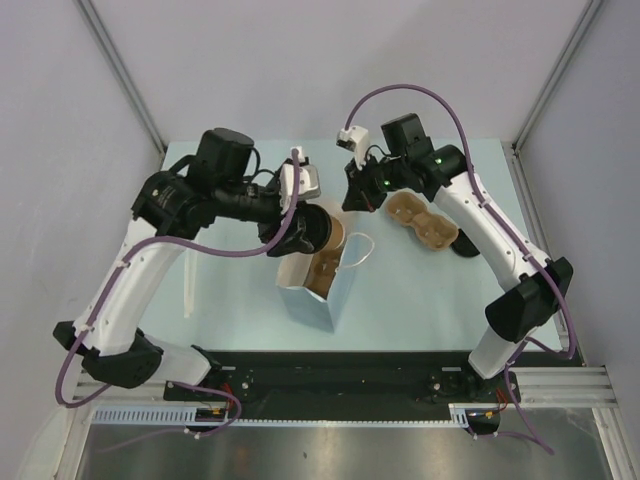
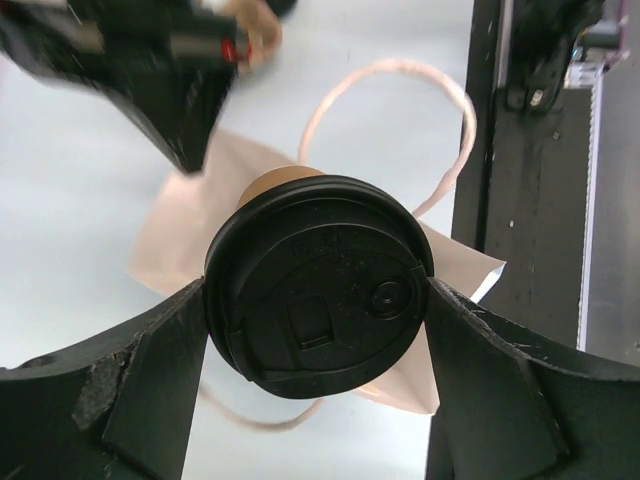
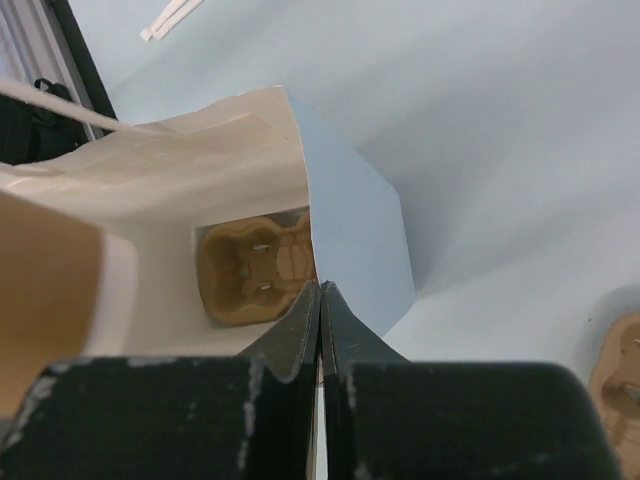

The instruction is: Pack the takeout coffee

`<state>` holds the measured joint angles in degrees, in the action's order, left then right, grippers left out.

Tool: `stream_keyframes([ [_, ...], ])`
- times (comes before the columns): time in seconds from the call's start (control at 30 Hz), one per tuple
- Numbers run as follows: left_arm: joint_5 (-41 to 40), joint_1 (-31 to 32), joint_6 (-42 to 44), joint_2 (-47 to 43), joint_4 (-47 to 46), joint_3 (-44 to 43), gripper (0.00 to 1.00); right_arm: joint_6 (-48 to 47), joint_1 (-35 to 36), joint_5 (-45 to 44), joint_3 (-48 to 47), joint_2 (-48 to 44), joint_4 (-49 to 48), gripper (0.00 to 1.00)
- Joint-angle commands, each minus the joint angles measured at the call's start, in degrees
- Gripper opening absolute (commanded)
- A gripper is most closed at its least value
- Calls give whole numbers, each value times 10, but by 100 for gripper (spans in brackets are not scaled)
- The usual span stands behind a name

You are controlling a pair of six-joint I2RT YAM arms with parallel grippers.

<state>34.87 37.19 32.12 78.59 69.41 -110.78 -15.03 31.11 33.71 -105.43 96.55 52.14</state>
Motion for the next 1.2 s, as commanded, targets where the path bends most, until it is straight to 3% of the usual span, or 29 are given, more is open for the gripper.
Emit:
stream_keyframes([
  [0.0,-46,4,7,7,15,29,27,26,-4,-3,-11,-6,-37,0],
  [0.7,-207,39,-25,24,-26,187,19,111,-39,73,94,-65,-45,0],
  [0.9,-235,27,3,31,-43,168,18,115,-38,129,160,-115,-23,0],
  [1.07,-207,20,31,28,-38,167,19,91,-33,163,181,-147,32,15],
  [1.1,-199,19,37,25,-37,171,19,86,-31,178,182,-150,41,21],
  [1.13,-195,20,41,18,-38,174,19,70,-31,183,181,-152,59,37],
  [1.17,-178,20,48,14,-38,175,20,62,-31,184,177,-154,67,46],
])
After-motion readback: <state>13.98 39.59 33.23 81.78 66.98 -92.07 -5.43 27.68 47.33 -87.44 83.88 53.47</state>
